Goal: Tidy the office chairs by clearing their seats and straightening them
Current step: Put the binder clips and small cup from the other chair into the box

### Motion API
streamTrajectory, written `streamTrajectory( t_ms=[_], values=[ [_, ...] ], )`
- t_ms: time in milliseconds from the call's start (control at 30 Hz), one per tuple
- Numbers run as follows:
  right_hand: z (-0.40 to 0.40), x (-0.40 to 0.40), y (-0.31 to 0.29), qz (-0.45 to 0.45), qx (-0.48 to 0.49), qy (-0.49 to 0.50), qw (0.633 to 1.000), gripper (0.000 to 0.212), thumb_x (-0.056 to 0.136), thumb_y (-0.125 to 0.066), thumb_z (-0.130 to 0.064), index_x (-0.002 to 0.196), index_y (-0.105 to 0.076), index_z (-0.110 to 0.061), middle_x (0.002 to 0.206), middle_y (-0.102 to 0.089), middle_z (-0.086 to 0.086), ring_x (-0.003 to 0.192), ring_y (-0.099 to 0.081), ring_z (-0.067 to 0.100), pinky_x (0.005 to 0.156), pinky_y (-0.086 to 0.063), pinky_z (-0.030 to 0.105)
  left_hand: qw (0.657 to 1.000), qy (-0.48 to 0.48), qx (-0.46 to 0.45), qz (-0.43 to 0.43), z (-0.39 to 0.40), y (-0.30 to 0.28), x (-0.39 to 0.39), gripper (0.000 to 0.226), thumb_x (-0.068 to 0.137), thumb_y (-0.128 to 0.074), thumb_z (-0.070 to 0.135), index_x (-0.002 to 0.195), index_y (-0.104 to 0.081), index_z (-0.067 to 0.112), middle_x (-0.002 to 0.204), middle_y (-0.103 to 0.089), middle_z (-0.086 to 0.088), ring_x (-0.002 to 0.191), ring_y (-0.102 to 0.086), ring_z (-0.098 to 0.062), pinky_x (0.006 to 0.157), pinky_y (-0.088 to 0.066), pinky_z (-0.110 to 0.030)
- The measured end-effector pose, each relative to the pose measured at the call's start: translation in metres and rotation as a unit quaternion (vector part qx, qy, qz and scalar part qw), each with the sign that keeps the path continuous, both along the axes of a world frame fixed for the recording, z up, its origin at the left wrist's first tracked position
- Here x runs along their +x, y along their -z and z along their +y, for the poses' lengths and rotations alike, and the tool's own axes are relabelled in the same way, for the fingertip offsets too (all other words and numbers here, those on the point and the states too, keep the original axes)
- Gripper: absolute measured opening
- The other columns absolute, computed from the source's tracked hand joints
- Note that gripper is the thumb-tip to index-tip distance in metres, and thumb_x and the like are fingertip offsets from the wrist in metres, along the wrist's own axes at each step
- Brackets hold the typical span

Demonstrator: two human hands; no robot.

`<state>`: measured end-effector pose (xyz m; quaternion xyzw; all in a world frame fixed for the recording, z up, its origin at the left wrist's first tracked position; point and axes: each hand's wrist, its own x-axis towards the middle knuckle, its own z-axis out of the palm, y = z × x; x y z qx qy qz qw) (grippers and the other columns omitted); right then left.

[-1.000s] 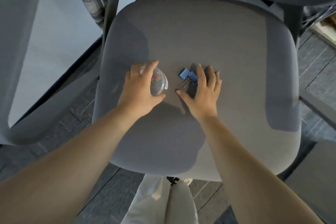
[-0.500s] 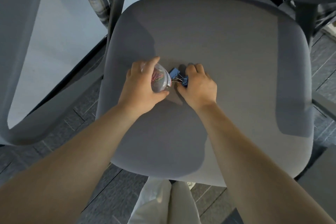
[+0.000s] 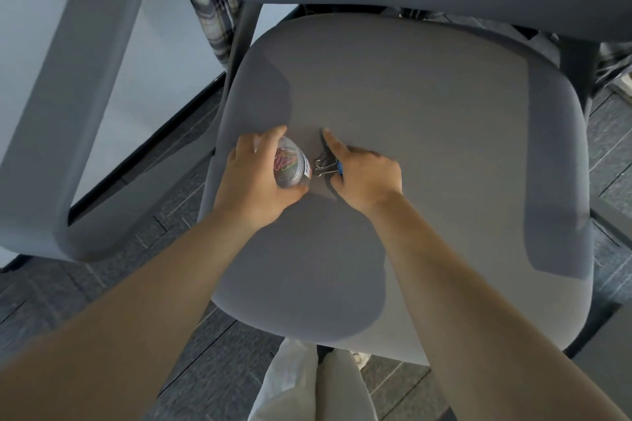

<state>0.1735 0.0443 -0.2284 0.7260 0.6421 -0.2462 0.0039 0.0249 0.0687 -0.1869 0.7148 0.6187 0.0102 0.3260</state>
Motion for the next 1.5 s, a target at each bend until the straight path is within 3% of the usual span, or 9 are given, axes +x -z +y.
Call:
streamTrajectory(
  t_ms=[233, 433, 567, 733, 867, 1133, 1233, 1367, 1500],
  values=[
    [-0.008, -0.006, -0.003, -0.017, -0.021, 0.062, 0.998, 0.038, 0.089, -0.048, -0.019, 0.126, -0.045, -0.012, 0.117, -0.063, 0.013, 0.104, -0.061, 0.034, 0.078, -0.049, 0.034, 1.0, -0.005, -0.009, -0.003, -0.007, -0.002, -0.005, 0.084, 0.068, -0.079, 0.023, 0.14, -0.035, 0.021, 0.134, -0.041, -0.013, 0.126, -0.041, -0.029, 0.103, -0.037, -0.035],
    [-0.036, 0.021, -0.027, -0.007, -0.022, 0.117, 0.993, 0.025, 0.09, -0.046, -0.019, 0.113, -0.052, -0.009, 0.109, -0.066, 0.013, 0.091, -0.06, 0.037, 0.065, -0.032, 0.028, 1.0, 0.02, 0.003, -0.007, -0.019, -0.026, 0.011, 0.083, 0.07, -0.078, 0.024, 0.14, -0.034, 0.023, 0.137, -0.04, -0.011, 0.127, -0.039, -0.027, 0.103, -0.035, -0.033],
    [-0.063, 0.041, -0.073, -0.005, -0.011, 0.161, 0.987, 0.024, 0.089, -0.045, -0.017, 0.111, -0.052, -0.008, 0.104, -0.066, 0.014, 0.072, -0.043, 0.029, 0.065, -0.032, 0.028, 0.998, 0.055, -0.003, -0.023, -0.036, -0.055, 0.033, 0.083, 0.069, -0.078, 0.023, 0.14, -0.033, 0.023, 0.136, -0.04, -0.011, 0.128, -0.036, -0.027, 0.105, -0.034, -0.033],
    [-0.104, 0.08, -0.157, -0.032, 0.023, 0.225, 0.974, 0.025, 0.089, -0.047, -0.019, 0.11, -0.052, -0.006, 0.103, -0.066, 0.016, 0.084, -0.058, 0.036, 0.064, -0.032, 0.03, 0.988, 0.146, 0.014, -0.043, -0.059, -0.115, 0.077, 0.082, 0.07, -0.077, 0.023, 0.14, -0.034, 0.022, 0.135, -0.04, -0.01, 0.127, -0.037, -0.028, 0.104, -0.035, -0.036],
    [-0.146, 0.108, -0.215, -0.072, 0.043, 0.297, 0.951, 0.023, 0.09, -0.047, -0.019, 0.11, -0.051, -0.007, 0.103, -0.066, 0.015, 0.088, -0.06, 0.037, 0.062, -0.033, 0.032, 0.969, 0.244, 0.022, -0.04, -0.076, -0.164, 0.123, 0.082, 0.072, -0.074, 0.023, 0.141, -0.03, 0.029, 0.138, -0.028, -0.007, 0.128, -0.036, -0.027, 0.104, -0.037, -0.037],
    [-0.268, 0.117, -0.291, -0.13, 0.066, 0.511, 0.847, 0.017, 0.089, -0.047, -0.018, 0.101, -0.051, -0.008, 0.082, -0.051, 0.006, 0.07, -0.044, 0.026, 0.05, -0.025, 0.026, 0.87, 0.486, 0.048, -0.066, -0.144, -0.244, 0.2, 0.084, 0.073, -0.073, 0.024, 0.143, -0.027, 0.026, 0.135, -0.031, -0.012, 0.126, -0.034, -0.032, 0.108, -0.035, -0.041],
    [-0.327, 0.104, -0.311, -0.152, 0.073, 0.584, 0.794, 0.009, 0.09, -0.048, -0.02, 0.091, -0.047, -0.011, 0.079, -0.047, 0.002, 0.069, -0.043, 0.024, 0.056, -0.029, 0.027, 0.817, 0.569, 0.054, -0.077, -0.189, -0.267, 0.216, 0.083, 0.075, -0.072, 0.025, 0.143, -0.026, 0.025, 0.136, -0.03, -0.012, 0.127, -0.034, -0.031, 0.108, -0.035, -0.041],
    [-0.413, 0.078, -0.334, -0.2, 0.076, 0.668, 0.713, 0.009, 0.089, -0.047, -0.019, 0.085, -0.044, -0.012, 0.072, -0.045, 0.002, 0.065, -0.044, 0.026, 0.045, -0.021, 0.023, 0.737, 0.667, 0.045, -0.103, -0.267, -0.293, 0.231, 0.084, 0.075, -0.073, 0.027, 0.144, -0.026, 0.024, 0.135, -0.031, -0.013, 0.126, -0.036, -0.03, 0.109, -0.038, -0.042],
    [-0.499, 0.04, -0.355, -0.215, 0.068, 0.746, 0.627, 0.007, 0.088, -0.048, -0.017, 0.084, -0.043, -0.013, 0.073, -0.048, 0.005, 0.065, -0.045, 0.026, 0.045, -0.02, 0.022, 0.657, 0.744, 0.043, -0.113, -0.355, -0.316, 0.231, 0.083, 0.076, -0.072, 0.027, 0.144, -0.024, 0.026, 0.136, -0.03, -0.012, 0.125, -0.036, -0.032, 0.109, -0.038, -0.044]
  ],
)
